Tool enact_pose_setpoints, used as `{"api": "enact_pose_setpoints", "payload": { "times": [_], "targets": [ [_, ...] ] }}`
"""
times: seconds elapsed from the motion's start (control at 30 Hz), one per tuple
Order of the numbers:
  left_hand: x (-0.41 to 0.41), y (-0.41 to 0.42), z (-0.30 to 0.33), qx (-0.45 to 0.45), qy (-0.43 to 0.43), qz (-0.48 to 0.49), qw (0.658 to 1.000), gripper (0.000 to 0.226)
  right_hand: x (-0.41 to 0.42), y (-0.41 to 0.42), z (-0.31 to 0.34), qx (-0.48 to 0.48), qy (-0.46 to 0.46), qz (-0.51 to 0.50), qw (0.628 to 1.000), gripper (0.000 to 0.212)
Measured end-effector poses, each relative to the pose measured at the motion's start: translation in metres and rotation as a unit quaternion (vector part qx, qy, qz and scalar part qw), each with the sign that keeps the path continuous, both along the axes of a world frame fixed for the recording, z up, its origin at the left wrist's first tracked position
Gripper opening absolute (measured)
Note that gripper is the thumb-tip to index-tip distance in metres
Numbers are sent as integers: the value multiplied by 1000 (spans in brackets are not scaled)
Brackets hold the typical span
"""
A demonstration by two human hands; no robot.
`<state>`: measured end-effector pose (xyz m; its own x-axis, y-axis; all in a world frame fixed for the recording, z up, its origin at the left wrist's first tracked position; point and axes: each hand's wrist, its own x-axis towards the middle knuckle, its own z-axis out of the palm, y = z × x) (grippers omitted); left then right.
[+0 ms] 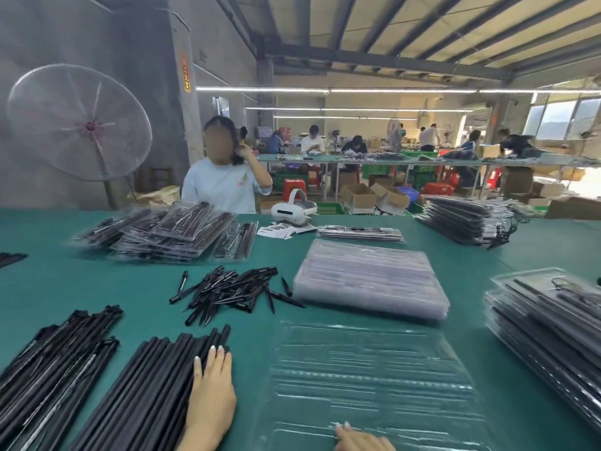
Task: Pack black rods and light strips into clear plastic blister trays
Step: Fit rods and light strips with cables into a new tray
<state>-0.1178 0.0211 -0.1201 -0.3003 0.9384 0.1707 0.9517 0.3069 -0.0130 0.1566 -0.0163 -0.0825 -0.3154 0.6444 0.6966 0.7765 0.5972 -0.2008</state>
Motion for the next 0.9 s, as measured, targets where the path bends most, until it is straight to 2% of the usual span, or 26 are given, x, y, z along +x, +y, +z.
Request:
{"api": "enact_pose_setpoints", "payload": {
  "times": [0.03, 0.07, 0.1, 0.17, 0.2, 0.3, 0.47, 0.63, 0.73, 0.83, 0.9],
  "targets": [
    [1, -1, 5, -4, 12, -21, 1000, 59, -2, -3, 1, -48, 43, 17, 998, 29],
    [6, -5, 7, -12, 20, -34, 999, 60, -1, 0, -10, -22, 56, 30, 998, 31],
    [9, -8, 6, -4, 43, -35, 998, 60, -3, -2, -10, 24, 33, 34, 999, 39],
    [11, -12, 6, 12, 44, -42, 998, 59, -2, -3, -17, 35, -25, 53, 998, 64],
    [13, -15, 7, 27, 40, -44, 998, 59, 4, -3, -22, 22, -21, 70, 997, 62],
    [19, -19, 9, 62, -23, -53, 996, 58, 12, -11, -22, -95, -16, 119, 988, 28],
    [24, -25, 12, 117, -110, -40, 986, 50, 7, -1, -33, -84, -75, 104, 988, 33],
    [21, -20, 6, 148, -107, -16, 983, 46, -8, 4, -30, -86, -72, 73, 991, 27],
    [21, -21, 5, 148, -88, -22, 985, 36, -8, 6, -30, -110, -66, 78, 989, 22],
    [20, -21, 6, 168, -62, -21, 984, 27, -8, 15, -35, -135, -46, 108, 984, 39],
    [23, -24, 8, 123, -49, -9, 991, 30, -7, 20, -40, -139, -51, 112, 983, 38]
  ]
}}
